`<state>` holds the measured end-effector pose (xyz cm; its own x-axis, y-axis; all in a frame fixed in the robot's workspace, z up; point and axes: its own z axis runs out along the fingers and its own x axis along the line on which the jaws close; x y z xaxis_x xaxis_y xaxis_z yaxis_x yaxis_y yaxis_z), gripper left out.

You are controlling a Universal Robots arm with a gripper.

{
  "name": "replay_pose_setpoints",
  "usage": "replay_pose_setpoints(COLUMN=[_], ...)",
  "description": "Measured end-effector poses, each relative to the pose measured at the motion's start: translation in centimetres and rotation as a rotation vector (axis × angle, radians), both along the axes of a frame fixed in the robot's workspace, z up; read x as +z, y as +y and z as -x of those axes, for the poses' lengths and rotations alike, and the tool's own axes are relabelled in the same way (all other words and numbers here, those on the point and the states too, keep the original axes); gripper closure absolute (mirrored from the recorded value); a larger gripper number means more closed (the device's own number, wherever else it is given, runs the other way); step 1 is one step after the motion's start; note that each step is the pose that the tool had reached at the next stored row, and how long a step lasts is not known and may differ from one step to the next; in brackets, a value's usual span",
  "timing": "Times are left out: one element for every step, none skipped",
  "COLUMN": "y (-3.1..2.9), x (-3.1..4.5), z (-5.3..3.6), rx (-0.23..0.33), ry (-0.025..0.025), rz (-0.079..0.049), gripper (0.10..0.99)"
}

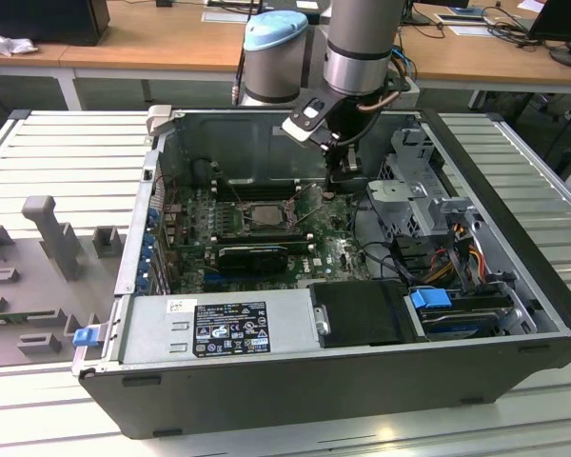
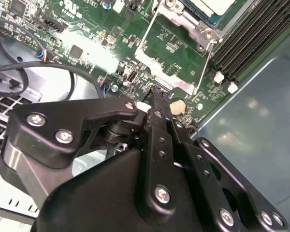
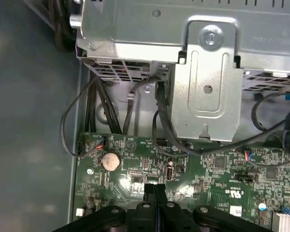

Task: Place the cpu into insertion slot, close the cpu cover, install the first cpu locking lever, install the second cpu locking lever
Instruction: 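Close the cpu cover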

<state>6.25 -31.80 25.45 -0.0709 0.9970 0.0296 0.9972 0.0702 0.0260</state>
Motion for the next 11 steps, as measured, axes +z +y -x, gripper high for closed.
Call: replay_pose_setpoints(y=[0.05,0.06,0.07,0.07,0.07,0.07,0.07,0.07,0.07,0.07,0.07], x=[-0.30,-0.45,-0.51,-0.57,-0.60,-0.61,-0.62,-0.62,-0.62,-0.62,-0.62], z=[-0.01,0.01,0.11,0.40,0.63,0.98,1.32,1.60,2.04,2.33,2.79], rx=[0.001,0.001,0.001,0.001,0.002,0.002,0.002,0.002,0.002,0.002,0.002], ry=[0.0039,0.0074,0.0096,0.0121,0.0132,0.0137,0.0137,0.0137,0.0137,0.0137,0.0138], rz=[0.000,0.000,0.000,0.000,0.000,0.000,0.000,0.000,0.000,0.000,0.000], gripper=[0.980,0.980,0.980,0.980,0.980,0.980,0.980,0.980,0.980,0.980,0.980])
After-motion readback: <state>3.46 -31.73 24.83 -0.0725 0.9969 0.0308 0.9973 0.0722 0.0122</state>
